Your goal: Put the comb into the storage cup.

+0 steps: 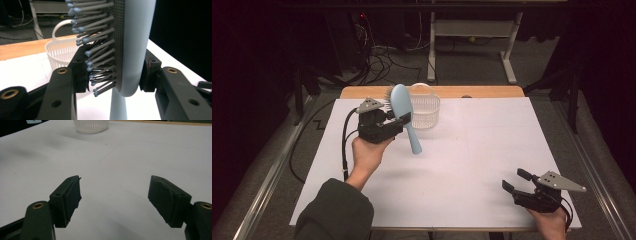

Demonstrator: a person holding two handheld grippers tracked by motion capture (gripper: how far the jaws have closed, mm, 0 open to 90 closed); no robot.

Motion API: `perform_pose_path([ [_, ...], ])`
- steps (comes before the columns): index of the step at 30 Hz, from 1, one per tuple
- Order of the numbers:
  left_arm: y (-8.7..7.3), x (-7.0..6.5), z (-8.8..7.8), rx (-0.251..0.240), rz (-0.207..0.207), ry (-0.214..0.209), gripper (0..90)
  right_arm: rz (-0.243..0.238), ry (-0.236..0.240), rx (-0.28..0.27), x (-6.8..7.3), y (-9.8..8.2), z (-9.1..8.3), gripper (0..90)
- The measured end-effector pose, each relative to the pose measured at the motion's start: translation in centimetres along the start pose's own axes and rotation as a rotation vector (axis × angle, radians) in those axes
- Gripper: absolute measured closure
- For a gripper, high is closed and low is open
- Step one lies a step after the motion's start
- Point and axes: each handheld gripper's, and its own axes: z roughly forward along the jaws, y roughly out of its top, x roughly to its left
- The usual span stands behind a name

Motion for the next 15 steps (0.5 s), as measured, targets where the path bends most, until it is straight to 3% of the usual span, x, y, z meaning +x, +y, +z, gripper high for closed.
perform_pose_path([
  [15,2.4,0.8,1.3,-0.015,-0.01,0.032,52.2,0.003,0.001,-0.003,0.0,0.0,-0.1,26.9],
])
